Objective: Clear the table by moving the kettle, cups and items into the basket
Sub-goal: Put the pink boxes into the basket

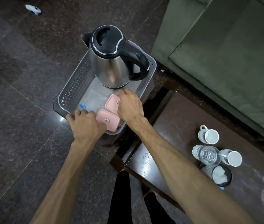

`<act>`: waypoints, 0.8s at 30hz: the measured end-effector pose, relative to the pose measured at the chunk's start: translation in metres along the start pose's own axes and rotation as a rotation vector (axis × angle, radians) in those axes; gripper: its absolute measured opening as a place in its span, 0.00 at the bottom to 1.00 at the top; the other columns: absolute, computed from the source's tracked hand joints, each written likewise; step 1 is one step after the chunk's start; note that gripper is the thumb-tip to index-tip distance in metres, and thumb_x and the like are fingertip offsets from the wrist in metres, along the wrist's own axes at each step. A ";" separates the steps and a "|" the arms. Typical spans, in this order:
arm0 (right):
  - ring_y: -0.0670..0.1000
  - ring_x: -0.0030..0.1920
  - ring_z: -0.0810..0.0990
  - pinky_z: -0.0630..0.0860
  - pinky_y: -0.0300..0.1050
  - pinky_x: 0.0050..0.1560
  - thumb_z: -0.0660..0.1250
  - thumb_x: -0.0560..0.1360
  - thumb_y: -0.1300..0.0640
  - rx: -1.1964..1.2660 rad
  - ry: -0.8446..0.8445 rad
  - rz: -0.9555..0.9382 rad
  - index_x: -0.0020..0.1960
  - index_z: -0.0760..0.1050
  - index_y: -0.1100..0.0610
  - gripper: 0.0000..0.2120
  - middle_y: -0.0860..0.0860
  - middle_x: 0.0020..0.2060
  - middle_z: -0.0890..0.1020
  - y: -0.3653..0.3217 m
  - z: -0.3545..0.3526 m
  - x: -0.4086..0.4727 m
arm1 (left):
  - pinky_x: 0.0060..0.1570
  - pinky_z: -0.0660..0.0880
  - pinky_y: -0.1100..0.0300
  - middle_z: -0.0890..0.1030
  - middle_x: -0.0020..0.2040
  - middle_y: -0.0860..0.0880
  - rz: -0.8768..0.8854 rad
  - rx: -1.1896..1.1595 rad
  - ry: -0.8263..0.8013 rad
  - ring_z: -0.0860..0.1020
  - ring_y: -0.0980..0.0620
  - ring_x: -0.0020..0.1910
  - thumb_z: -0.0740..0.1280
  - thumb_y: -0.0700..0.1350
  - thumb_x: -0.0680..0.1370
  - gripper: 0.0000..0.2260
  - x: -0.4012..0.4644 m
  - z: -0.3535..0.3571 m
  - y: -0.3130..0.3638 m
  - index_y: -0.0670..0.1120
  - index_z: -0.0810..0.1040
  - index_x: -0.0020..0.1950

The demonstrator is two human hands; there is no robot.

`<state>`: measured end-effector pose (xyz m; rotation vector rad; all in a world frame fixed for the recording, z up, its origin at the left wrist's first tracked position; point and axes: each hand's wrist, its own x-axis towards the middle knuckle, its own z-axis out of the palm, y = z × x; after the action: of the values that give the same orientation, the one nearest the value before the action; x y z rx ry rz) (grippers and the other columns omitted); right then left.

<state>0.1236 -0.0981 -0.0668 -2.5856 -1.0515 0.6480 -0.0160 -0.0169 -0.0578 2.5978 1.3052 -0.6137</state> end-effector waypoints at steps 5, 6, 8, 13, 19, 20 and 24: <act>0.59 0.58 0.78 0.74 0.50 0.62 0.67 0.75 0.64 0.178 0.202 -0.010 0.61 0.80 0.60 0.14 0.57 0.55 0.80 0.012 -0.012 -0.028 | 0.60 0.64 0.44 0.83 0.57 0.40 -0.008 -0.393 0.277 0.77 0.37 0.58 0.66 0.53 0.70 0.22 -0.034 -0.001 0.013 0.42 0.83 0.59; 0.59 0.55 0.79 0.75 0.50 0.59 0.68 0.75 0.64 0.235 0.253 0.005 0.57 0.82 0.61 0.12 0.57 0.52 0.81 0.017 -0.015 -0.037 | 0.58 0.65 0.44 0.83 0.53 0.42 0.015 -0.456 0.339 0.78 0.38 0.55 0.67 0.51 0.71 0.18 -0.044 0.001 0.019 0.43 0.83 0.56; 0.57 0.50 0.80 0.76 0.50 0.54 0.69 0.73 0.63 0.331 0.352 0.063 0.51 0.83 0.59 0.08 0.54 0.48 0.82 0.029 -0.018 -0.059 | 0.51 0.71 0.45 0.82 0.44 0.45 0.079 -0.605 0.416 0.79 0.40 0.46 0.68 0.46 0.71 0.09 -0.064 0.006 0.036 0.45 0.82 0.48; 0.46 0.38 0.82 0.78 0.42 0.45 0.71 0.70 0.60 0.511 0.434 0.400 0.44 0.83 0.51 0.05 0.46 0.39 0.84 0.085 -0.015 -0.124 | 0.41 0.77 0.47 0.78 0.35 0.50 0.291 -0.802 0.248 0.78 0.45 0.35 0.71 0.39 0.71 0.05 -0.117 0.042 0.102 0.47 0.80 0.45; 0.45 0.40 0.85 0.77 0.30 0.45 0.73 0.70 0.61 0.591 0.347 0.820 0.42 0.84 0.52 0.05 0.44 0.36 0.86 0.168 0.010 -0.234 | 0.44 0.74 0.51 0.84 0.43 0.49 0.381 -0.583 -0.235 0.82 0.43 0.45 0.68 0.45 0.75 0.01 -0.178 0.108 0.177 0.48 0.78 0.45; 0.46 0.39 0.85 0.73 0.24 0.43 0.72 0.70 0.63 0.578 0.347 0.871 0.42 0.84 0.53 0.06 0.44 0.36 0.86 0.179 0.014 -0.253 | 0.45 0.75 0.51 0.84 0.44 0.49 0.403 -0.547 -0.287 0.82 0.43 0.47 0.67 0.45 0.76 0.02 -0.189 0.119 0.186 0.48 0.78 0.46; 0.49 0.39 0.83 0.78 0.39 0.47 0.73 0.71 0.62 0.548 0.315 1.052 0.43 0.84 0.54 0.04 0.47 0.38 0.87 0.212 0.025 -0.311 | 0.50 0.76 0.54 0.84 0.50 0.50 0.434 -0.461 -0.429 0.83 0.45 0.51 0.68 0.46 0.75 0.08 -0.224 0.155 0.208 0.51 0.81 0.53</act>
<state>0.0386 -0.4655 -0.0815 -2.4270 0.5935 0.5676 -0.0134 -0.3563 -0.1067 2.1121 0.6296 -0.6466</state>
